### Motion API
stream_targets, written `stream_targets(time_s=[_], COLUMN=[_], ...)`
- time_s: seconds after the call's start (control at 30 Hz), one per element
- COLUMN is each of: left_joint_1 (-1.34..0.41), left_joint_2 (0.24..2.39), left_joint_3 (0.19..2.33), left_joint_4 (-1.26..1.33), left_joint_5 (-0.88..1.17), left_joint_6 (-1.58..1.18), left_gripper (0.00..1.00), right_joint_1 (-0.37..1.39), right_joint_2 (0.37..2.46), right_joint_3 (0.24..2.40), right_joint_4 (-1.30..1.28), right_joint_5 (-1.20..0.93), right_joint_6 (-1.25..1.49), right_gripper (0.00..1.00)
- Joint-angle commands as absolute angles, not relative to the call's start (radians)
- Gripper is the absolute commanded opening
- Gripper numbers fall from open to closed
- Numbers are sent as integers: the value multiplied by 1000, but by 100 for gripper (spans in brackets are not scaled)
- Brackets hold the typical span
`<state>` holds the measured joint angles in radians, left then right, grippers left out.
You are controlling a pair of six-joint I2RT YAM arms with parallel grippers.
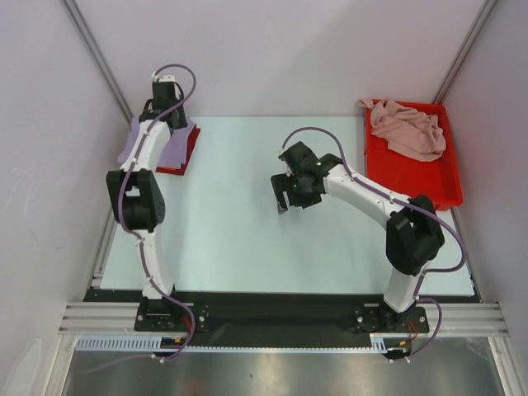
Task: Fold and stack the t-shirts
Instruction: Neatly place the folded tshirt to the corner
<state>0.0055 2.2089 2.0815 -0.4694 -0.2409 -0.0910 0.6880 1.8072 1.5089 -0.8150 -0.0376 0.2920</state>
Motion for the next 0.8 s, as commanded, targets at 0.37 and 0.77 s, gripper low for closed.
stream_targets(time_s=[0.37,0.77], left_joint_1=[-445,-445], left_joint_2=[1124,93], left_joint_3=[1056,384], left_joint_4=[-348,-318], left_joint_5=[126,149], left_joint_6=[-480,-730], left_gripper=[73,88], right_joint_1=[486,479], right_joint_2=[1065,323], right_joint_3=[689,126], right_joint_4=[-114,-109], right_joint_5=[-124,-100], right_joint_6=[580,935], right_gripper=[100,100])
